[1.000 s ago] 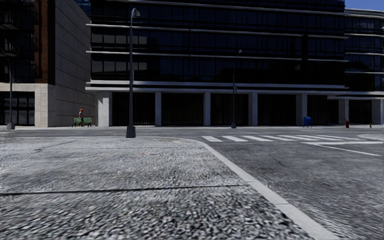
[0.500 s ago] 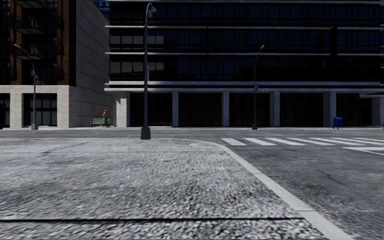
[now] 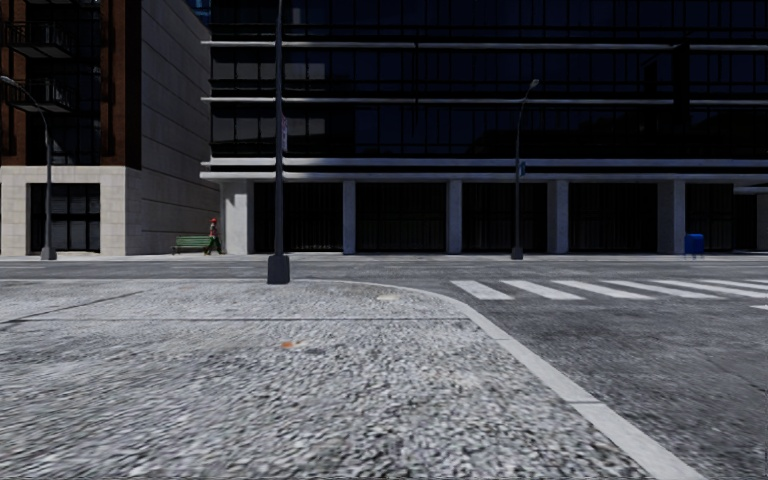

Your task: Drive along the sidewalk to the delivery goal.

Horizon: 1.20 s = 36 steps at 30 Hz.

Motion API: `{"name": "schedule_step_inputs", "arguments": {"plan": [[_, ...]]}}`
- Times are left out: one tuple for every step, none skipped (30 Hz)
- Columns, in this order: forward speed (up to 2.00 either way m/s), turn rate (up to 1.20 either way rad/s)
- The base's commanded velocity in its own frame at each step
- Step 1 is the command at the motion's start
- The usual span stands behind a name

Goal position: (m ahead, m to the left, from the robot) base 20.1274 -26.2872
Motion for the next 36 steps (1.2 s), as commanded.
{"name": "schedule_step_inputs", "arguments": {"plan": [[2.00, 0.00], [2.00, 0.00], [2.00, 0.00], [2.00, 0.00], [2.00, 0.00], [2.00, 0.00], [2.00, 0.00], [2.00, 0.00], [2.00, 0.00], [2.00, 0.00], [2.00, 0.00], [2.00, 0.00], [2.00, 0.00], [2.00, 0.00], [2.00, 0.00], [2.00, 0.00], [2.00, 0.00], [2.00, 0.00], [2.00, 0.00], [2.00, 0.00], [2.00, 0.00], [2.00, 0.00], [2.00, 0.00], [2.00, 0.00], [2.00, 0.00], [2.00, 0.00], [2.00, 0.00], [2.00, 0.00], [2.00, 0.00], [2.00, 0.00], [2.00, 0.00], [2.00, 0.00], [2.00, 0.00], [2.00, 0.00], [2.00, 0.00], [2.00, 0.00]]}}
